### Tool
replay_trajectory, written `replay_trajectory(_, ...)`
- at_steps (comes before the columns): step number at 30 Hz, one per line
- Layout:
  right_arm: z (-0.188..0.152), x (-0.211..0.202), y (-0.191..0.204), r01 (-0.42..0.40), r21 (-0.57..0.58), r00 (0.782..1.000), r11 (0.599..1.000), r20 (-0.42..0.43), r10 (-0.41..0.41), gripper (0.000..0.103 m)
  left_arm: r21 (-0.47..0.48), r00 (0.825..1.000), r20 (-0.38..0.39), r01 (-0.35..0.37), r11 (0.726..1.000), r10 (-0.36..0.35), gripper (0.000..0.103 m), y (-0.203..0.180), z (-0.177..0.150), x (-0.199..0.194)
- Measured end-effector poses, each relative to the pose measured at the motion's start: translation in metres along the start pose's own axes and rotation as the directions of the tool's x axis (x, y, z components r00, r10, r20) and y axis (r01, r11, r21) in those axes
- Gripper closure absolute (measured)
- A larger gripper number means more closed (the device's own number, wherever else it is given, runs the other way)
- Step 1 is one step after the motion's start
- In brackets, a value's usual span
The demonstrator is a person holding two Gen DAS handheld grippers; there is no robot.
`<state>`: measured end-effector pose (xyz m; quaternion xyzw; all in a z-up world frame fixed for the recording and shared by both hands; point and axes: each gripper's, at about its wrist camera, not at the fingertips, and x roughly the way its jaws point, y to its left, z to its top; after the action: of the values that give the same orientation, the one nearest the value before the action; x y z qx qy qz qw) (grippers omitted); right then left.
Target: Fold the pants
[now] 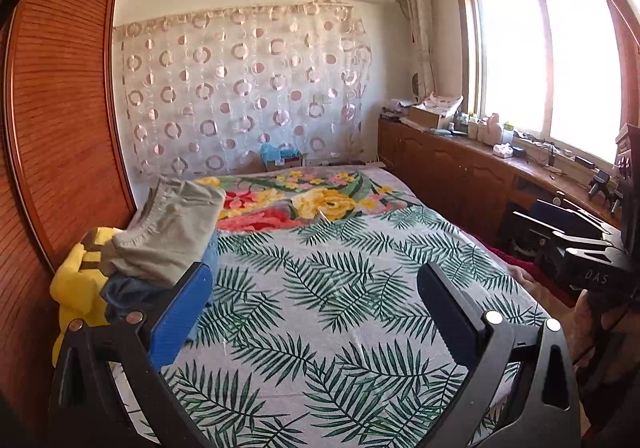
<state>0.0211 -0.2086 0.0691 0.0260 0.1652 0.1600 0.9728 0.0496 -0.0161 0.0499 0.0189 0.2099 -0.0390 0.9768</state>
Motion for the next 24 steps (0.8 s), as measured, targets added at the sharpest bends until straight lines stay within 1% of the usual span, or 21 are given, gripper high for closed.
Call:
replay_trajectory(4, 0.004, -0.017, 0.007, 0.013, -0.001, 0.999, 1.0, 0.03, -0.013, 0.013, -0.002, 1.0, 0.025, -0.005, 1.0, 0.005, 0.001, -0.002, 0.008, -0.016)
replay_trajectory(10, -0.007, -0.037, 0.019, 0.04, -0.027, 0.997, 0.999, 0.064, -0.038, 0.013, 0.005, 0.999, 0.051, -0.011, 1.0, 0.01, 0.001, -0.005, 0.013, -0.033)
replay_trajectory(16, -0.011, -0.036, 0.027, 0.045, -0.038, 0.996, 0.998, 0.081, -0.042, 0.013, -0.008, 0.998, 0.062, -0.013, 1.0, 0.013, 0.001, -0.002, 0.013, -0.036)
replay_trajectory(24, -0.015, -0.033, 0.023, 0.044, -0.037, 0.996, 0.998, 0.078, -0.041, 0.013, -0.025, 0.998, 0.056, -0.023, 0.999, 0.024, 0.001, 0.003, 0.011, -0.033)
